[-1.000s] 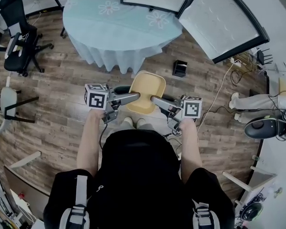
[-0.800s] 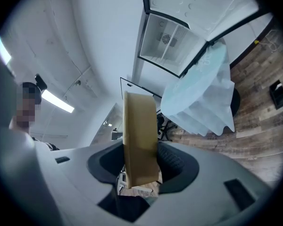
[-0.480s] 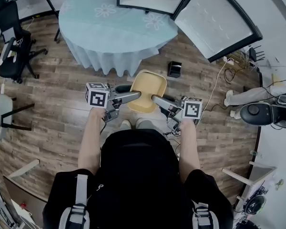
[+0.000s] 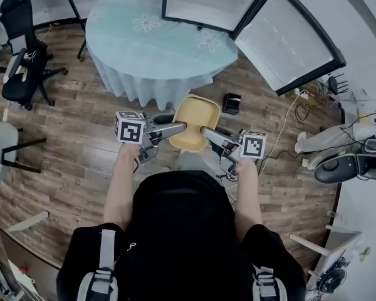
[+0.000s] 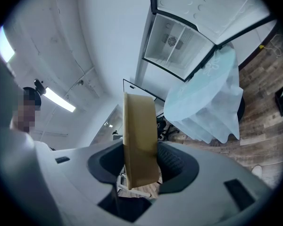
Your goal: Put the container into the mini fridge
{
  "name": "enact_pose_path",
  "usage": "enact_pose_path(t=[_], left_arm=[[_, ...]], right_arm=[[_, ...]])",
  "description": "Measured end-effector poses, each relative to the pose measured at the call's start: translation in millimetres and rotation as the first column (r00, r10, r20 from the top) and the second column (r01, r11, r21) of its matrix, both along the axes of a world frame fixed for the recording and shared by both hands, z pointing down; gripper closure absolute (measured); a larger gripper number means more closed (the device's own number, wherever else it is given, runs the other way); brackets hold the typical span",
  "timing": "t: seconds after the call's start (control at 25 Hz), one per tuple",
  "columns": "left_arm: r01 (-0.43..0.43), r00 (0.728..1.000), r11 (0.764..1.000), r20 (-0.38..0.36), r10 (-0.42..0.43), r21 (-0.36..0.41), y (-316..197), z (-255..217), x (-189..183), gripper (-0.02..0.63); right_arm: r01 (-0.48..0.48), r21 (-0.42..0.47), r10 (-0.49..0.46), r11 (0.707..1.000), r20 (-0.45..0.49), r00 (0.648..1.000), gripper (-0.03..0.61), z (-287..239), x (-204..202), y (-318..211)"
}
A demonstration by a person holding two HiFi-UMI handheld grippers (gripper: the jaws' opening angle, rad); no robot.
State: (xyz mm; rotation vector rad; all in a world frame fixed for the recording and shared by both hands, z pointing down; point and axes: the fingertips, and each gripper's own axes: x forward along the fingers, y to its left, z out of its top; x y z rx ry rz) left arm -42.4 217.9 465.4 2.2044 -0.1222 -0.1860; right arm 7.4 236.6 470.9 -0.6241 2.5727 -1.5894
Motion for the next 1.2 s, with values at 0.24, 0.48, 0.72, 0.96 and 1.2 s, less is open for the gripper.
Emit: enact_pose_path(t=[0.24,0.48,0.72,0.96,1.2], left_arm=[[0.002,1.0,1.0,0.017,-0.003,0.009,-25,-4,4,0.402],[-0.006,0.999,1.0,0.052,0.007,-0.006,-61,3,24,0.403],[0.009,0.998,0.997,0.067,-0.004,-0.076,-98,17,37,0.403],[0.055,0.996,0.986,0.077,-0.044,-0.155,-126,44,46,0.403],[0.081,0.993,0.986,0.101,-0.066,-0.149,-164,45,61,0.403]], right_arm=[[-0.005,0.015,0.004,1.0,0.028,1.0,0.387,-4,3,-25],[-0.003,0.006,0.003,1.0,-0.005,1.0,0.387,14,31,-62],[0.016,-0.043,-0.015,0.999,0.035,0.999,0.388,21,41,-101],[0.04,-0.082,-0.036,0.996,0.056,0.998,0.388,41,48,-135],[0.043,-0.091,-0.035,0.995,0.086,0.996,0.388,43,64,-173]])
